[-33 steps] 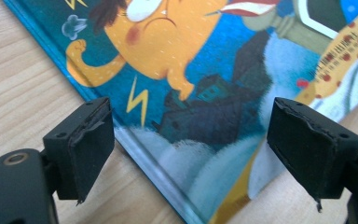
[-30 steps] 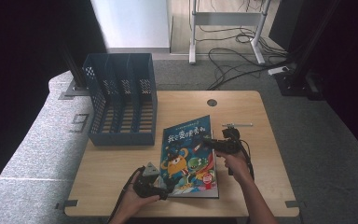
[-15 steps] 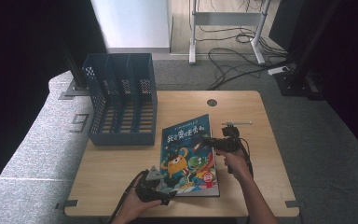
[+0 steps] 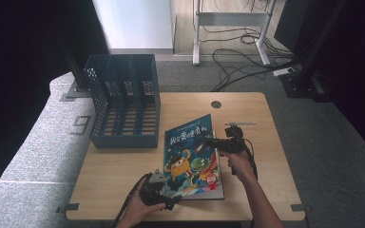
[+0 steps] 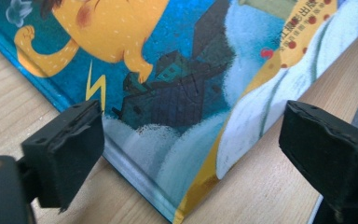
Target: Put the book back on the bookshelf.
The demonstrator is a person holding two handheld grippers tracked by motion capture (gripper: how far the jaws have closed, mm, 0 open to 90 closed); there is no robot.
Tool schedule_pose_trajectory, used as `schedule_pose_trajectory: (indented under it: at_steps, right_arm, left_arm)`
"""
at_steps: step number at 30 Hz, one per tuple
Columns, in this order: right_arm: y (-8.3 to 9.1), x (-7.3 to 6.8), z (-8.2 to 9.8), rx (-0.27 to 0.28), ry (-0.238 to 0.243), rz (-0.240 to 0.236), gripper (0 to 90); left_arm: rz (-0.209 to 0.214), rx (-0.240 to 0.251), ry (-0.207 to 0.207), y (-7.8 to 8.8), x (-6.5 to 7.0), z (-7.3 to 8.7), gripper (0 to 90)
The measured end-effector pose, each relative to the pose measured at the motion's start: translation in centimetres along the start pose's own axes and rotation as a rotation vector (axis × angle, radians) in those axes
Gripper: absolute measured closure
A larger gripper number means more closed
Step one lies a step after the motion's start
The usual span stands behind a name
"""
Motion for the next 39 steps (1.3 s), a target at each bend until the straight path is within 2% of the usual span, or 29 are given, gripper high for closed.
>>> schedule_pose_trajectory:
  at_steps: [2,4,6,7,9,13,16,18,22,25,28,35,39]
  right_arm:
    - [0.0,0.0,0.0,0.003,-0.001,0.001,70.3]
    - [0.0,0.1,-0.1,0.005,-0.002,0.001,70.3]
    - [0.0,0.1,-0.1,0.009,-0.003,-0.003,70.4]
    - [0.0,0.0,-0.1,0.008,-0.002,-0.003,70.5]
    - [0.0,0.0,-0.1,0.010,0.003,-0.004,70.5]
    - [0.1,0.0,-0.2,0.016,0.004,-0.004,70.7]
    - [0.3,-0.1,-0.4,0.022,0.004,-0.004,71.0]
    - [0.4,-0.1,-0.6,0.033,0.003,-0.005,71.1]
    - [0.4,-0.3,-1.1,0.044,0.012,0.004,71.0]
    - [0.5,-0.6,-1.4,0.050,0.022,0.009,71.1]
    - [0.6,-0.7,-1.8,0.054,0.029,0.016,71.0]
    - [0.4,0.0,-1.9,0.038,0.016,0.023,70.5]
    - [0.1,-0.1,-2.0,0.029,0.037,0.023,68.2]
  left_arm:
    - [-0.007,-0.004,-0.013,0.1,0.3,0.0,10.2]
    - [-0.008,-0.036,-0.032,-0.2,0.6,0.1,10.7]
    - [-0.030,-0.036,-0.039,-0.6,0.6,0.2,10.7]
    - [-0.048,-0.028,-0.030,-0.8,0.4,0.3,11.6]
    - [-0.034,-0.032,-0.017,-0.8,0.2,0.2,9.9]
    - [-0.052,-0.027,-0.018,-0.9,-0.1,0.2,8.8]
    - [-0.073,-0.027,0.001,-0.9,-0.7,0.1,8.7]
    - [-0.072,-0.026,0.015,-0.9,-1.1,-0.1,8.7]
    - [-0.082,-0.031,0.016,-1.2,-1.5,-0.5,8.7]
    - [-0.079,-0.037,0.015,-1.5,-1.7,-0.9,8.7]
    - [-0.057,-0.045,0.020,-1.7,-1.9,-1.2,8.9]
    - [-0.059,-0.057,0.010,-1.9,-2.0,-1.5,8.7]
    - [-0.044,-0.060,0.013,-1.8,-2.1,-1.5,8.8]
Point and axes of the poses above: each handheld gripper's, and its own axes: y roughly backward along the jaws, z roughly out of its underside, x roughly to its right, the point moved 6 cm from there along -y, roughly forward along the jaws
